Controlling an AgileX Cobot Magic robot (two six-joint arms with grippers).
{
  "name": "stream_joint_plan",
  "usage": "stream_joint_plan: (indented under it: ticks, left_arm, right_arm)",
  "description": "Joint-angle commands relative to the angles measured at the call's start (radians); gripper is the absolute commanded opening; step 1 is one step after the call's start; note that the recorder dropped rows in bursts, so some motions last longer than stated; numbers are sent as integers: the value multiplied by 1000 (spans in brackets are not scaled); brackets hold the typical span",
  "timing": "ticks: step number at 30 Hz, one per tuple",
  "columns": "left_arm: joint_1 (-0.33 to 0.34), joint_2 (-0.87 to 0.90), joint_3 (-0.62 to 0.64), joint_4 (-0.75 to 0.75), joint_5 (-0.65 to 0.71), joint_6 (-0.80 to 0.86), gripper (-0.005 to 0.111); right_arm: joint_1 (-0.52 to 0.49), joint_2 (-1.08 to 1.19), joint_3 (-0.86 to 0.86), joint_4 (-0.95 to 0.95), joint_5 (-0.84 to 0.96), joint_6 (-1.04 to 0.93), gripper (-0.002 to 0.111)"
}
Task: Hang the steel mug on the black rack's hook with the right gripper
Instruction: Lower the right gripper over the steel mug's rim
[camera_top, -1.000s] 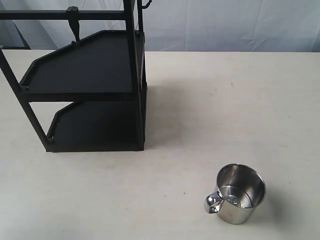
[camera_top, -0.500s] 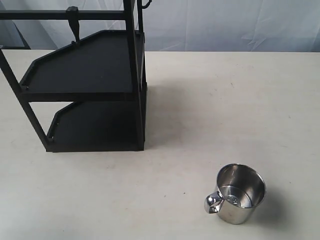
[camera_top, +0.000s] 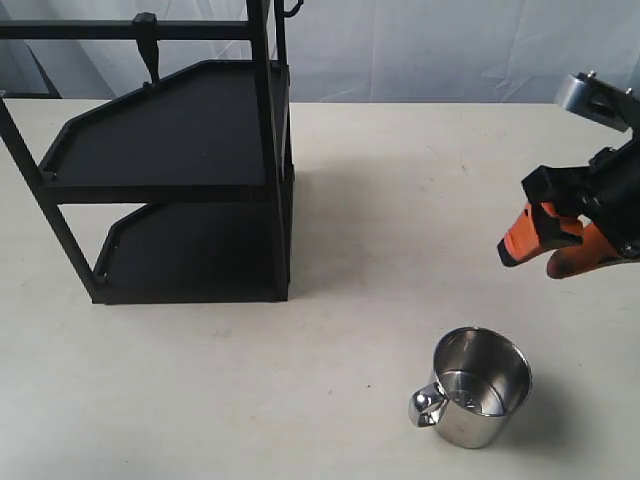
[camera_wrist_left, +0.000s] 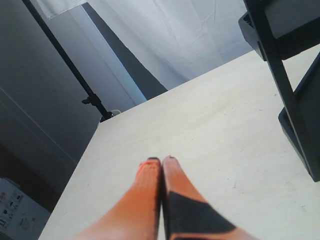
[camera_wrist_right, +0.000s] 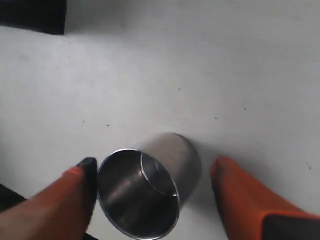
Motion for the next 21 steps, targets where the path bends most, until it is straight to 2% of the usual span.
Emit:
stream_joint_plan:
  ticks: [1,7,14,21]
  left_arm:
    - [-1,-5,0,-1,-8,-2,2]
    - [-1,-5,0,-1,-8,-2,2]
    - [-1,-5,0,-1,-8,-2,2]
    - [-1,-5,0,-1,-8,-2,2]
  right_arm:
    - [-2,48,-3,-21,44,-17,73]
    - [26,66,-3,-29,58,3,66]
    - [206,66,-3,-225,39,157,64]
    - [279,66,10,-324,-17,251,64]
